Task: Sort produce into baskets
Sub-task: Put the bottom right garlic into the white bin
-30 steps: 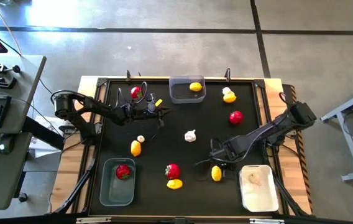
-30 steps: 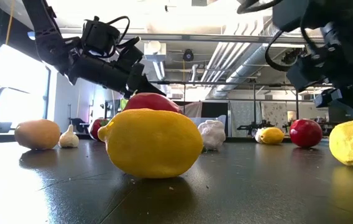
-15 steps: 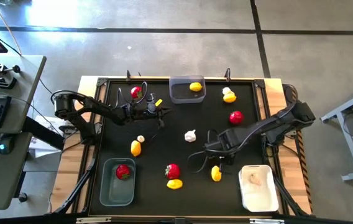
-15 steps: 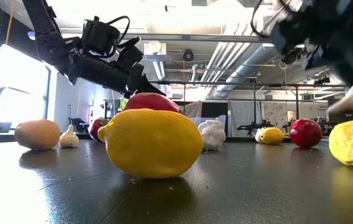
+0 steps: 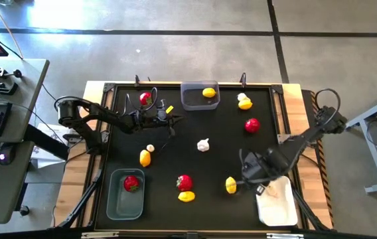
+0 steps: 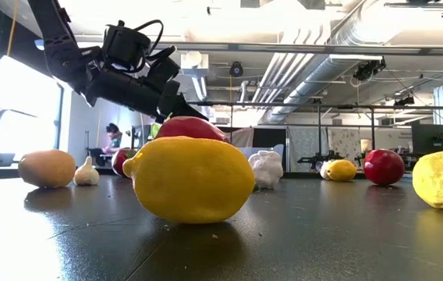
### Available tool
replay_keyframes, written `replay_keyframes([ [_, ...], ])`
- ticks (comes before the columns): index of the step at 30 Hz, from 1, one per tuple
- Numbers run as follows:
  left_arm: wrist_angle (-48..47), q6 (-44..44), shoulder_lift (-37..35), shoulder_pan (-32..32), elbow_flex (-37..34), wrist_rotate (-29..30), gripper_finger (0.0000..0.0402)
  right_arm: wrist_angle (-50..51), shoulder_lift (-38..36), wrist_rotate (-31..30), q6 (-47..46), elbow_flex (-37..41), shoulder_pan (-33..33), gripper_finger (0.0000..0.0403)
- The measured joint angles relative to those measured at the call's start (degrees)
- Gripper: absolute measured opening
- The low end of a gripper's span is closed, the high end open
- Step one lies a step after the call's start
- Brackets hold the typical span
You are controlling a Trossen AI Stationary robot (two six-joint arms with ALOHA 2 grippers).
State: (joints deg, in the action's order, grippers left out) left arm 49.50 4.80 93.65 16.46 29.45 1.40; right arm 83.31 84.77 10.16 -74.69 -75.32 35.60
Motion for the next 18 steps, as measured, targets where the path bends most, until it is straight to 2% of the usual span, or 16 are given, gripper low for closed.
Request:
replay_keyframes([
  [7, 0.00, 1.81, 0.00, -0.01, 0.00, -0.31, 0.0000, -9.15, -1.15, 8.19, -7.55, 8.62, 6.59, 0.0110],
  [13, 0.02, 1.88, 0.00, 0.01, 0.00, -0.31, 0.0000, -25.01, -1.29, 6.35, -13.51, 16.56, 10.20, 0.0110],
  [18, 0.07, 1.88, 0.00, -0.01, 0.00, -0.31, 0.0000, -30.15, -1.29, 5.91, -18.61, 21.79, 10.27, 0.0110],
])
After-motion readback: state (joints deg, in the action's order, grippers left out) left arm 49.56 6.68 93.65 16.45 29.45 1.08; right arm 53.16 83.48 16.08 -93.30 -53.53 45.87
